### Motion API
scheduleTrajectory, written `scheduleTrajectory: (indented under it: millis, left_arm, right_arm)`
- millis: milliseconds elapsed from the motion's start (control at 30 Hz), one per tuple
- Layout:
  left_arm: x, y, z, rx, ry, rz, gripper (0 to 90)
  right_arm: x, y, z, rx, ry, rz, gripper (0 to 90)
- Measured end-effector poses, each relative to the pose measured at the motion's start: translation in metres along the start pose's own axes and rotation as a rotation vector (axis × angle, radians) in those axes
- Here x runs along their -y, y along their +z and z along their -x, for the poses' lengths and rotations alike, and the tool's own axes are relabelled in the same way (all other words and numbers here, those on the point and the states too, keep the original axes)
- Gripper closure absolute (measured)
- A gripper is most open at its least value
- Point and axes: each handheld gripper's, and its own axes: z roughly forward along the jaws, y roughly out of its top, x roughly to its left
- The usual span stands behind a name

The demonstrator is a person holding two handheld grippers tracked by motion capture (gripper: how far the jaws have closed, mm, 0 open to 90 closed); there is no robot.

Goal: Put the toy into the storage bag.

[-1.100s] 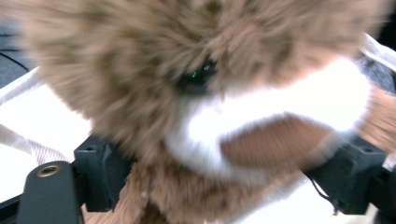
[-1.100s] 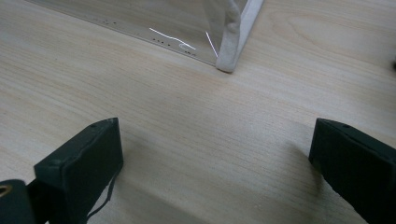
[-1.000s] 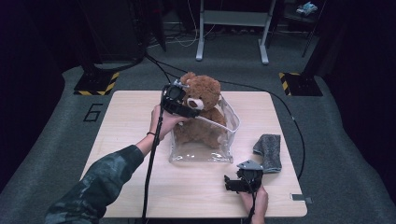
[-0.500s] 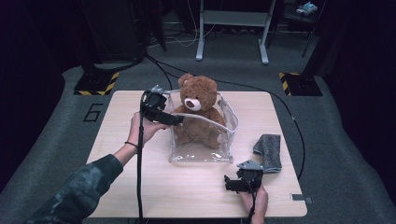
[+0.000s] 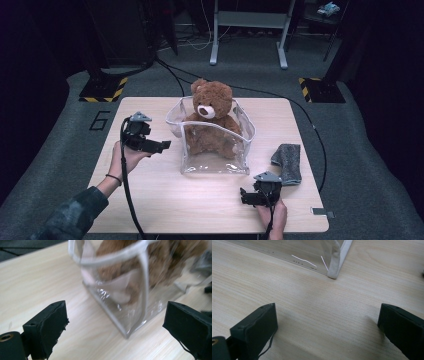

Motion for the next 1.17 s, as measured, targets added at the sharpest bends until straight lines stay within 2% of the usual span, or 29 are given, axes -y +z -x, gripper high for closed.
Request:
scheduleTrajectory:
  millis: [67, 233, 333, 367, 400, 467, 633, 667, 767, 833, 867, 900, 933, 1167]
  left_arm:
    - [0.014, 0.002, -0.004, -0.001, 0.004, -0.02, 4.3]
    - [0.054, 0.011, -0.009, -0.02, -0.015, -0.052, 4.1]
    - [0.078, 0.019, -0.012, -0.018, -0.054, -0.068, 4.2]
    - [0.087, 0.023, -0.012, -0.021, -0.083, -0.067, 4.1]
    - [0.094, 0.025, -0.014, -0.023, -0.066, -0.088, 4.1]
    - [0.11, 0.031, -0.014, -0.021, -0.096, -0.095, 4.0]
    - [0.142, 0.042, -0.018, -0.051, -0.112, -0.098, 3.3]
    - [0.146, 0.043, -0.02, -0.054, -0.098, -0.108, 3.3]
    - [0.157, 0.047, -0.021, -0.076, -0.096, -0.093, 2.8]
    - [0.163, 0.047, -0.021, -0.12, -0.055, -0.063, 2.6]
    - [0.166, 0.048, -0.02, -0.129, -0.073, -0.018, 2.7]
    - [0.169, 0.048, -0.02, -0.141, -0.065, 0.003, 2.9]
    - [0.17, 0.049, -0.019, -0.172, -0.043, -0.011, 3.7]
    - [0.169, 0.049, -0.018, -0.177, -0.046, -0.004, 3.3]
  right_arm:
    - [0.0, 0.0, 0.0, 0.0, 0.0, 0.001, 1.8]
    - [0.0, 0.0, 0.0, 0.001, 0.0, 0.0, 1.7]
    - [0.0, 0.0, 0.0, 0.007, 0.004, 0.002, 1.7]
    - [0.0, 0.0, 0.0, 0.007, 0.004, 0.002, 1.7]
    - [0.0, 0.0, 0.0, 0.004, 0.002, 0.001, 1.6]
    - [0.0, 0.0, 0.0, 0.007, 0.004, 0.001, 1.6]
    - [0.0, 0.0, 0.0, 0.007, 0.004, 0.001, 1.6]
    - [0.0, 0.0, 0.0, 0.007, 0.004, 0.001, 1.6]
    - [0.0, 0.0, 0.0, 0.007, 0.004, 0.001, 1.6]
    - [0.0, 0.001, 0.0, 0.005, 0.004, 0.001, 1.8]
    - [0.0, 0.001, 0.0, 0.005, 0.004, 0.001, 1.8]
    - [0.0, 0.001, 0.0, 0.005, 0.004, 0.001, 1.8]
    - [0.0, 0.001, 0.0, 0.005, 0.004, 0.001, 1.7]
    - [0.0, 0.001, -0.001, 0.008, 0.01, 0.001, 1.5]
